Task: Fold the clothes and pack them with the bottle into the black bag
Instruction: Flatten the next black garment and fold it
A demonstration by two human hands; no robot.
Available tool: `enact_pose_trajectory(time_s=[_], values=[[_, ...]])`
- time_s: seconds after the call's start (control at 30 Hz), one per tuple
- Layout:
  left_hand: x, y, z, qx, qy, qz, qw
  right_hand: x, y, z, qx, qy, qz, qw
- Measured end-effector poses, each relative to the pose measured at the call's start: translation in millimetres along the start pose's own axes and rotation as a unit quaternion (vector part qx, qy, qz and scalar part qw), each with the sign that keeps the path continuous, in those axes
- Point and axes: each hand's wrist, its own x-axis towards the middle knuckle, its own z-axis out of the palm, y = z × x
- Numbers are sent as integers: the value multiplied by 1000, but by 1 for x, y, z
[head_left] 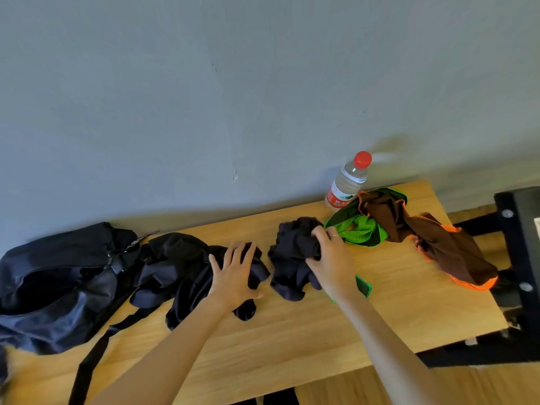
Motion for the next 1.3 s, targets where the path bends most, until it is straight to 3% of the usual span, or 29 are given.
enact_pose_trajectory(time_s=[0.17,0.27,0.43,0.53,0.7,0.87,1.0,1.13,1.3], values=[[-4,5,5,-26,-40,-10,999,6,31,-65,50,93,50,993],[-2,18,8,-54,-51,12,997,11,60,-86,40,110,99,988],[-2,37,17,-76,-72,42,994,0,99,-82,35,-10,142,989],[-2,42,20,-104,-74,68,990,-13,93,-66,55,-22,116,992],[-10,41,14,-120,-35,100,987,-33,43,-25,101,-102,62,988],[-28,6,6,-31,27,51,998,-40,-14,24,104,-186,1,977],[-51,-37,10,-10,55,-42,998,-38,-45,58,22,-272,-73,959],[-73,-71,27,-28,17,-124,992,-36,-56,82,-81,-312,-114,940],[-86,-71,46,-54,-28,-71,996,-20,-55,81,-148,-303,-83,938]])
